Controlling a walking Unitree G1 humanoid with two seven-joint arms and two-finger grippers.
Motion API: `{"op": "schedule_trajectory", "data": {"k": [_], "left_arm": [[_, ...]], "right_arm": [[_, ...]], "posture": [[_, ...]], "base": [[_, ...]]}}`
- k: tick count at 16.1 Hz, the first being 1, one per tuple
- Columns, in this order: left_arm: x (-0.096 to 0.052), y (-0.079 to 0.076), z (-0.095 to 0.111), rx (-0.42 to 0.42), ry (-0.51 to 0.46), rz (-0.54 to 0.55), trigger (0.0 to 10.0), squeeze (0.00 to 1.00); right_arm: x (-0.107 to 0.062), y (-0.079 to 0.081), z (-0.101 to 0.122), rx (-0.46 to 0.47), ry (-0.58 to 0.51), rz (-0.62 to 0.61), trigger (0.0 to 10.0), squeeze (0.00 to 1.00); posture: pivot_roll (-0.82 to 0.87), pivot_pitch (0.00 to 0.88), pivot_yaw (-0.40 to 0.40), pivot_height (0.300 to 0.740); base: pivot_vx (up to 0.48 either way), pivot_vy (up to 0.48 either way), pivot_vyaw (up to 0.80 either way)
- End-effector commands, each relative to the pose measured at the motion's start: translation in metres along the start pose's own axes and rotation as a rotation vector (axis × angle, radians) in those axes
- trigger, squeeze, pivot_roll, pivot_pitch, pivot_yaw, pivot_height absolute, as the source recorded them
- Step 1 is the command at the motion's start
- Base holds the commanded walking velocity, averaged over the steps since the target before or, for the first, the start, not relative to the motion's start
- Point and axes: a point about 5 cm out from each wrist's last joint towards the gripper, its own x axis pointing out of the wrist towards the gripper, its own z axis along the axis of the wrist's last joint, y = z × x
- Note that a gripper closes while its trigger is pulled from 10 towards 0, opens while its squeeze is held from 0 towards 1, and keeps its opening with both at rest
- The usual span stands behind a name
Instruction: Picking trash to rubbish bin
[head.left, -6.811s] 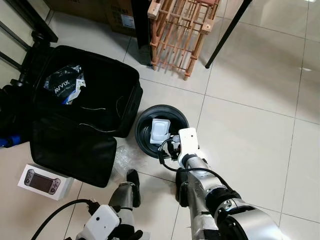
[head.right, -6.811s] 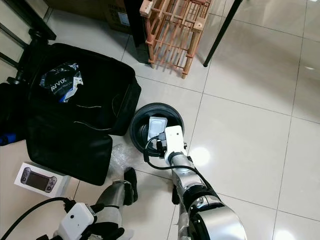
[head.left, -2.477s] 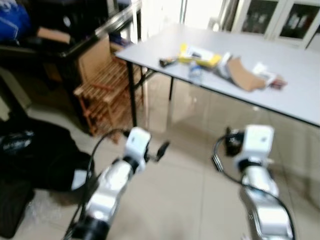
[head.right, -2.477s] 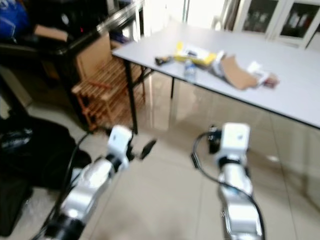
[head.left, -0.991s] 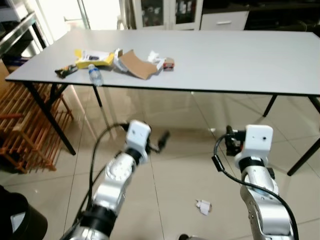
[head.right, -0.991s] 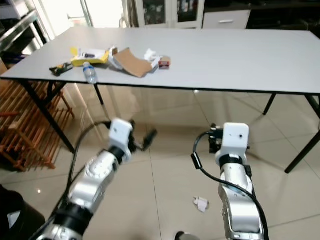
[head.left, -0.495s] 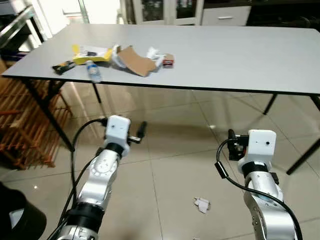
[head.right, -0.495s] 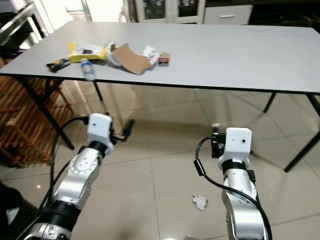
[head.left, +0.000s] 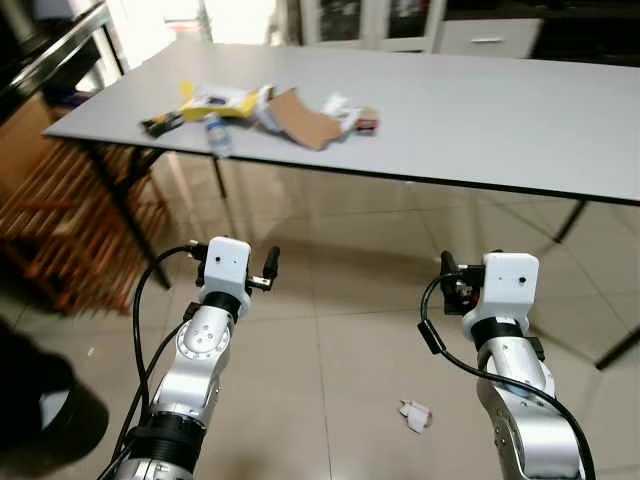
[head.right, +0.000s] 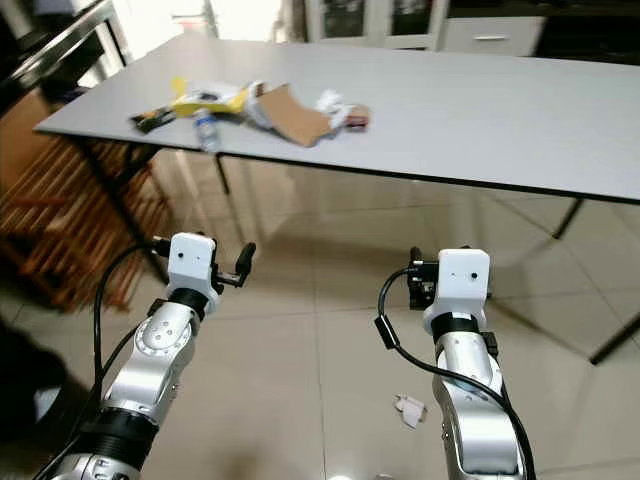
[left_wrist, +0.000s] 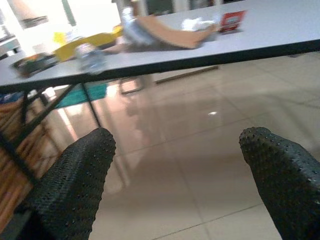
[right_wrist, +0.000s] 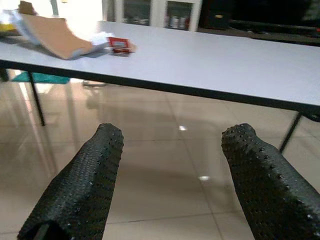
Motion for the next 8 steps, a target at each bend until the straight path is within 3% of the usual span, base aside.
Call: {"op": "schedule_trajectory", "data": {"k": [1, 5, 8], "left_arm": [[-0.0007, 0.0057, 0.0000, 0.005, 0.008, 0.030, 10.0, 0.00], [-0.0026, 0.0013, -0.0010, -0.007, 0.009, -0.010, 10.0, 0.00], [-0.0033, -0.0040, 0.0002, -0.026, -0.002, -0.044, 10.0, 0.00]], "right_arm": [[0.0017, 0.0027, 0.0001, 0.007, -0.005, 0.010, 10.0, 0.00], [0.0021, 0.0026, -0.0014, 0.007, 0.000, 0.009, 10.0, 0.00], [0.0034, 0.0038, -0.0005, 0.003, -0.003, 0.017, 10.0, 0.00]], "posture": [[-0.10, 0.036, 0.045, 0.740], [-0.10, 0.035, 0.037, 0.740], [-0.10, 0.034, 0.036, 0.740]], "base": [[0.000, 0.000, 0.00], [0.000, 0.000, 0.00], [0.404, 0.000, 0.00]]}}
